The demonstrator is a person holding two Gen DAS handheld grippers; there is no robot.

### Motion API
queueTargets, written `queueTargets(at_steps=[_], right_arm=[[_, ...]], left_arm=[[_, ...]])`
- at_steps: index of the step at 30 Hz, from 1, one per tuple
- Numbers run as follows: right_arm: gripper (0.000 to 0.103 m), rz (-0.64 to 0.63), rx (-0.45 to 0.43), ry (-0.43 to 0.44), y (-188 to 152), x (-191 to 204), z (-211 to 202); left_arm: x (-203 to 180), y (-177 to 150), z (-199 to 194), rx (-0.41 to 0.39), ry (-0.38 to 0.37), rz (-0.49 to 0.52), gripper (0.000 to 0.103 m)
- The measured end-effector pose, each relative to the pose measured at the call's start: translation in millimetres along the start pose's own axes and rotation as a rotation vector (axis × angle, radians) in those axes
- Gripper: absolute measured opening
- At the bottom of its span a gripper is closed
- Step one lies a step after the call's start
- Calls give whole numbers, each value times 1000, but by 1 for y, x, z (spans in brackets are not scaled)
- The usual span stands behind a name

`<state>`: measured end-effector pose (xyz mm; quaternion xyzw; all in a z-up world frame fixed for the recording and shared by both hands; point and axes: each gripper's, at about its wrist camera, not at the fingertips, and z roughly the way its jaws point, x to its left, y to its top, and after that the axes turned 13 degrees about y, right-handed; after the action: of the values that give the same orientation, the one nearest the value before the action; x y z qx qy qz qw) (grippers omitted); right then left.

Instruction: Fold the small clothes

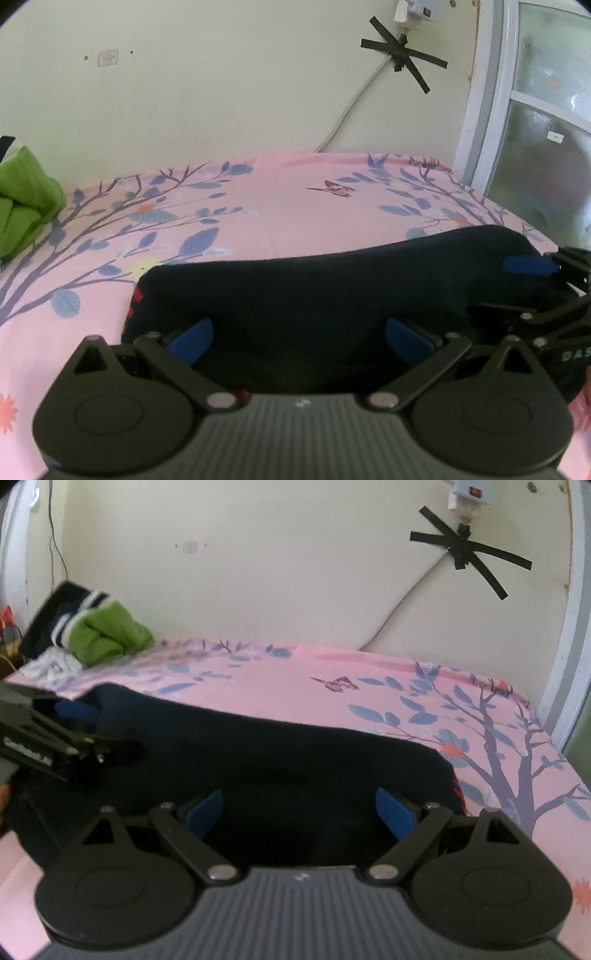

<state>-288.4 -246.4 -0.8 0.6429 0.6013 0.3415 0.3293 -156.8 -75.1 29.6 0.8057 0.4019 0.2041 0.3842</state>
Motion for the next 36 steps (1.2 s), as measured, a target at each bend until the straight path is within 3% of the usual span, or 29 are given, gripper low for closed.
queueTargets(at_steps=[4,7,9,13,16,18,19,20,23,26,29,36], right_arm=[[82,108,-113,50,1,-8,-47],[83,246,-173,33,-4,-35,-85],[83,418,-170,42,-15,-64,-100],[79,765,-159,188,-50,-105,-102],[71,858,-119,273,-60,-106,-85],[70,836,-135,270,-57,-100,-78],[64,828,-130,269,-53,-97,-73],[47,826,-115,263,-49,-94,-68],[36,803,-64,269,-35,-87,-63],[32,677,-119,364,-3,-63,-78],[32,485,-127,418,37,-21,-84],[32,158,8,554,93,94,-24]], left_arm=[[11,-3,-11,-19,-49,-48,103],[17,-5,-23,-25,-76,-83,103],[26,-4,-30,-21,-138,-163,103],[39,0,-28,32,-261,-303,103],[42,-1,-25,52,-309,-349,103],[43,-2,-26,55,-331,-359,102],[42,-2,-28,54,-340,-364,101],[43,-3,-31,49,-350,-372,99],[46,-3,-41,18,-392,-385,89],[50,-2,-46,8,-407,-395,81],[66,-4,-51,-13,-434,-436,81],[127,-16,-100,-169,-372,-521,89]])
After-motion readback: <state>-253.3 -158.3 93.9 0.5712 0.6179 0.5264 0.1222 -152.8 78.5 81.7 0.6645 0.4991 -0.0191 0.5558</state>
